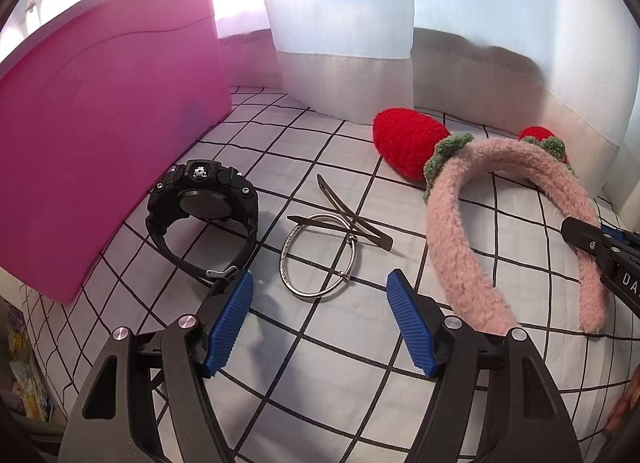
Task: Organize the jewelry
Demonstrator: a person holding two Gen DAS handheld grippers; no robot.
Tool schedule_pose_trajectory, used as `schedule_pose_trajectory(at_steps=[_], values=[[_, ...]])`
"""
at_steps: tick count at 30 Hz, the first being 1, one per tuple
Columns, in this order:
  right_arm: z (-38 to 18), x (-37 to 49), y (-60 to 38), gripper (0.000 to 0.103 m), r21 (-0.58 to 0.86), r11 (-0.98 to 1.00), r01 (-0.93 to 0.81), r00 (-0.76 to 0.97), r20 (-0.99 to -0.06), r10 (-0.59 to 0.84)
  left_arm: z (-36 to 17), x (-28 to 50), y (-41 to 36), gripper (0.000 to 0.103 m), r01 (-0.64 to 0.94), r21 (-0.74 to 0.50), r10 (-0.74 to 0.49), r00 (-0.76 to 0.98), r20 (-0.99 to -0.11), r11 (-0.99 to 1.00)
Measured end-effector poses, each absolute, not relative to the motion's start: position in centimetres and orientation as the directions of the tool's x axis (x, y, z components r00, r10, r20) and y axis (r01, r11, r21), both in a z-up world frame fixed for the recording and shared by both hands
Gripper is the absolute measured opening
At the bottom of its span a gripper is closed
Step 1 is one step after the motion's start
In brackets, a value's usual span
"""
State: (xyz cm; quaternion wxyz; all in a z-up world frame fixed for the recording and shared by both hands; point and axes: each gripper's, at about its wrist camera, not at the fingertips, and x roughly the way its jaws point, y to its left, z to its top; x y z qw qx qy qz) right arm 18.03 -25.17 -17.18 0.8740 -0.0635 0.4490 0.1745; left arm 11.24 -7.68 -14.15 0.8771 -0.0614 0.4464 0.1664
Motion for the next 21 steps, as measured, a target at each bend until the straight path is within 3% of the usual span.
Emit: schedule_pose_trajectory(at_steps=[13, 14, 16, 18, 21], values=[[-17.2, 18.4, -25.3, 0.016, 0.057, 0.928, -0.369, 0.529, -0.808, 0.260, -14.4, 12.9, -6.2, 0.077, -0.356, -0.042, 0.169, 0.541, -0.824, 0.934], [-17.2, 18.4, -25.3, 0.016, 0.055, 0.928, -0.369, 0.530, -0.807, 0.259, -14.4, 13.0, -6.0, 0.073, -0.349, -0.059, 0.152, 0.549, -0.822, 0.935], [-17.2, 18.4, -25.3, 0.016, 0.055, 0.927, -0.370, 0.531, -0.807, 0.259, -14.3, 12.9, -6.6, 0.053, -0.323, -0.056, 0.146, 0.566, -0.811, 0.945], [-17.2, 18.4, -25.4, 0.016, 0.057, 0.927, -0.371, 0.530, -0.806, 0.262, -14.1, 12.6, -7.6, 0.040, -0.302, -0.046, 0.144, 0.576, -0.804, 0.952], [-17.1, 18.3, -25.6, 0.016, 0.064, 0.926, -0.371, 0.530, -0.805, 0.268, -14.1, 12.2, -7.6, 0.040, -0.313, -0.061, 0.140, 0.581, -0.802, 0.948]])
